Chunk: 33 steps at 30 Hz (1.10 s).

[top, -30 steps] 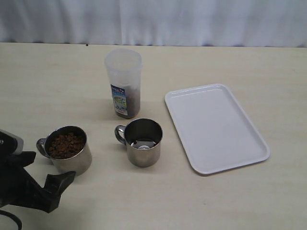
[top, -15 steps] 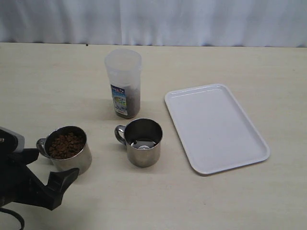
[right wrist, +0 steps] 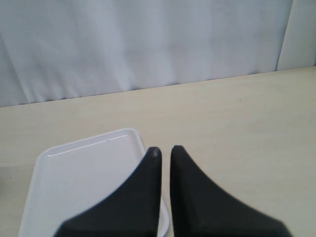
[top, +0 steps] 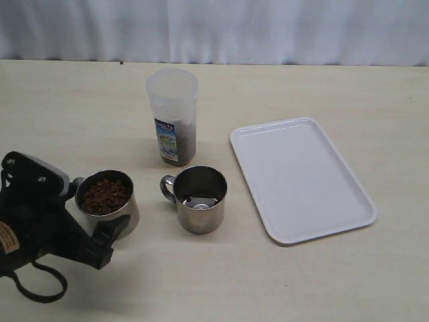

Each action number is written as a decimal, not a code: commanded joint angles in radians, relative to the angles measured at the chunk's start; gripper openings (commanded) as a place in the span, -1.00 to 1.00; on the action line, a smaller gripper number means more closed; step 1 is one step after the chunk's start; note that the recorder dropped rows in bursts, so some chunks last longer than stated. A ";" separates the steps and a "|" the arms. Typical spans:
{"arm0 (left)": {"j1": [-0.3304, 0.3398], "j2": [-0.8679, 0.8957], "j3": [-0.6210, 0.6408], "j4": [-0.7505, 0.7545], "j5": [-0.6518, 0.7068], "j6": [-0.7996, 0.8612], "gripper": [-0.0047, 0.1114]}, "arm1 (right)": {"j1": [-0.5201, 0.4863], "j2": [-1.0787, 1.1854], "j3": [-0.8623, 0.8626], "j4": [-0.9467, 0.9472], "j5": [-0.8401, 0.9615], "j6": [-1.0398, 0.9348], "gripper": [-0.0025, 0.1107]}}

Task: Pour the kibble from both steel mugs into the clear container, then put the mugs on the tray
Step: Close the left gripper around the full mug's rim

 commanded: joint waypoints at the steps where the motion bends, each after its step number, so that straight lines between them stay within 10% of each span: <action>1: -0.009 0.073 -0.049 -0.033 -0.019 0.069 0.38 | 0.003 -0.003 0.001 -0.010 -0.002 -0.003 -0.87; 20: 0.265 0.176 -0.076 0.435 -0.117 0.021 0.38 | 0.003 -0.003 0.001 -0.010 -0.002 -0.003 -0.87; 33: 0.332 0.371 -0.077 0.481 -0.348 0.087 0.38 | 0.003 -0.003 0.001 -0.010 -0.002 -0.003 -0.87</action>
